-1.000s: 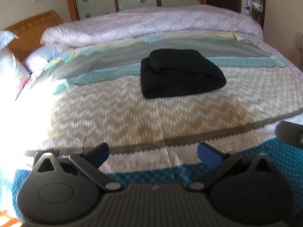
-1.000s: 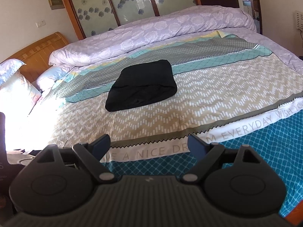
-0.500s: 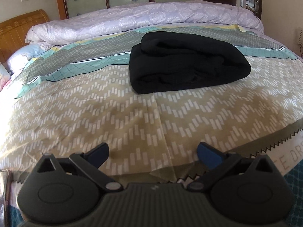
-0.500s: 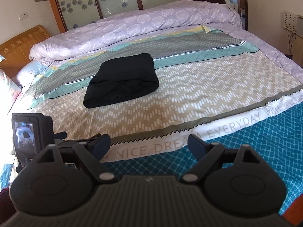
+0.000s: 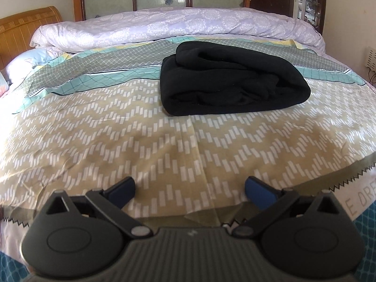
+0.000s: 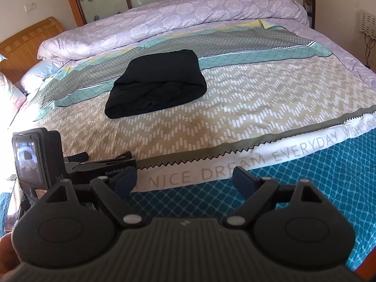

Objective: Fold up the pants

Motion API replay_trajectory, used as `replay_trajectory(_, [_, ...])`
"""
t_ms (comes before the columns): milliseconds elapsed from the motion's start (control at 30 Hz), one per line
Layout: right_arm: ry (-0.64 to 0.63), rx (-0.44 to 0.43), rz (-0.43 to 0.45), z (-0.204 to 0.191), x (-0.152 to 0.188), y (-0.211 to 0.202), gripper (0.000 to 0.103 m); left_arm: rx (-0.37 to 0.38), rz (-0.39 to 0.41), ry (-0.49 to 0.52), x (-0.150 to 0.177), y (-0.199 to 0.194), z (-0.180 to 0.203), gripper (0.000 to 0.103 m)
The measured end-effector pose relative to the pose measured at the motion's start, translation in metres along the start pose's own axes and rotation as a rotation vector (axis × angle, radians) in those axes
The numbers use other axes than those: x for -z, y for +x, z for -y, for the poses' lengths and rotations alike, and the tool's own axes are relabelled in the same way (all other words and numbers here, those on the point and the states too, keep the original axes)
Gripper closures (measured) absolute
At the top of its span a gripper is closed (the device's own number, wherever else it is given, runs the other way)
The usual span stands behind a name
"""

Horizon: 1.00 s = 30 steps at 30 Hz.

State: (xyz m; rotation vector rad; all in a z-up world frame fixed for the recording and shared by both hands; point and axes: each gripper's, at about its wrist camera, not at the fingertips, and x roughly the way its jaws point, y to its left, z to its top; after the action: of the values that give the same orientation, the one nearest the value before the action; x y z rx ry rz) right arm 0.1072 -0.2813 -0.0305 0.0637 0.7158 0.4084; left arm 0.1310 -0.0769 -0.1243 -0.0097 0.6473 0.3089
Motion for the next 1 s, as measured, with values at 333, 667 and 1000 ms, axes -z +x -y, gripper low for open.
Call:
replay_trajectory(333, [-0.02,-0.015,-0.027,-0.01,0.004,0.004,0.013,0.0,0.0,0.0,0.0,0.0,0.0,0.0])
replay_trajectory(667, [-0.01,-0.011,-0.039,-0.011,0.005,0.008,0.013,0.0,0.0,0.0,0.0,0.0,0.0,0.0])
replay_trajectory(1000, [-0.013,-0.009,-0.056,-0.011,0.006,0.015,0.013,0.0,0.001,0.0,0.0,0.0,0.001,0.0])
